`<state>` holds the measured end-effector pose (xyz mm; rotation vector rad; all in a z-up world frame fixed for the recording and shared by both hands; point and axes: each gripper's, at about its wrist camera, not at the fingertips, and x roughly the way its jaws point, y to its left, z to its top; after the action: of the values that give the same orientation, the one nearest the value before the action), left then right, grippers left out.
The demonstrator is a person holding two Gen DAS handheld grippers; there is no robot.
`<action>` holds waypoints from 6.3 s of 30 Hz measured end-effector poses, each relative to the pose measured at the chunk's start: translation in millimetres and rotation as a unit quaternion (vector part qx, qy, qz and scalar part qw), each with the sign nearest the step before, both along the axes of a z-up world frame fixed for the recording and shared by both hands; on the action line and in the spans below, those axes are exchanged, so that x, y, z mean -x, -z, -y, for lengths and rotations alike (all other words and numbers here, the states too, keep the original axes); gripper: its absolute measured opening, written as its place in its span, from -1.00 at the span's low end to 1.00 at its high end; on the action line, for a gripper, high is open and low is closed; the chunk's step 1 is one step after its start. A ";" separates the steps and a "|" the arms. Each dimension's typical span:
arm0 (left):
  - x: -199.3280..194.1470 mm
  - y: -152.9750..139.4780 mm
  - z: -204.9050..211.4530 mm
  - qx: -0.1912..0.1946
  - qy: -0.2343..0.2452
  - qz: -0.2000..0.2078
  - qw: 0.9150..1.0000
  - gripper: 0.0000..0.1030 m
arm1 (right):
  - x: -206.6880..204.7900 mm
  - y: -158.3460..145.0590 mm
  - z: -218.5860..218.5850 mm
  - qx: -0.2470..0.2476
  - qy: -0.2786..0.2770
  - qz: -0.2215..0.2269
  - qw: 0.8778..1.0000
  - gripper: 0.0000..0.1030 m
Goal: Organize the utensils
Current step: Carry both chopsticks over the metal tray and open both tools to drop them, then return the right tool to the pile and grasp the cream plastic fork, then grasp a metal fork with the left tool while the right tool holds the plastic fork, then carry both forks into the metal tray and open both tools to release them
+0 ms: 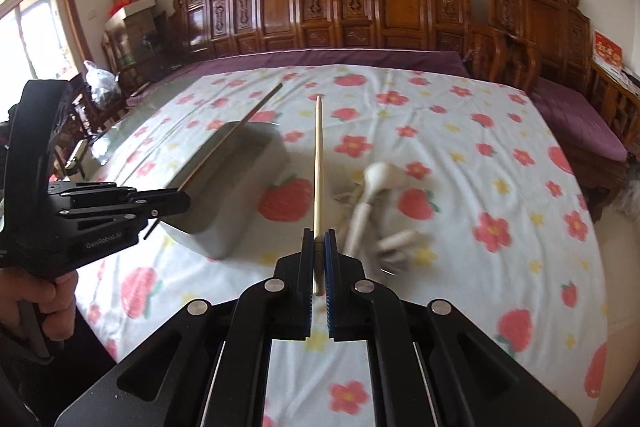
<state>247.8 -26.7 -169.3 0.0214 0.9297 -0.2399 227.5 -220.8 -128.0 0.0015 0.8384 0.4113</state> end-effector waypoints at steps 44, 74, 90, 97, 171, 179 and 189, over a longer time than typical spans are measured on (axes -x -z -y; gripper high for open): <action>-37.2 -1.0 -132.9 0.037 -0.074 0.031 0.996 -0.65 | -68.6 47.8 -160.0 0.017 -0.039 -0.070 0.997 -0.74; 4.4 4.1 -21.8 0.056 0.062 0.045 0.995 0.05 | -33.7 69.6 11.2 0.079 0.043 -0.083 0.993 -0.71; 19.5 30.8 17.4 0.046 0.110 0.016 0.993 0.05 | -45.7 98.7 -15.6 0.072 0.009 -0.114 0.991 -0.62; 18.7 30.1 16.8 0.045 0.108 0.017 0.993 0.05 | -65.8 114.0 -18.1 0.088 0.022 -0.143 0.986 -0.62; -87.3 72.5 118.2 0.011 -0.006 -0.106 0.994 -0.97 | -3.2 68.0 106.6 0.015 0.066 -0.090 0.994 -0.86; -63.6 37.0 107.2 0.012 0.015 -0.059 0.998 -0.97 | 1.2 61.8 97.0 0.014 0.059 -0.079 0.995 -0.86; -34.3 5.4 70.4 -0.002 0.035 -0.012 0.999 -0.97 | 5.7 43.4 66.6 0.014 0.038 -0.056 0.998 -0.86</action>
<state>282.0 -97.1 -174.7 0.0552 0.9540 -0.3046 221.8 -287.4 -171.4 0.0317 0.9519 0.3299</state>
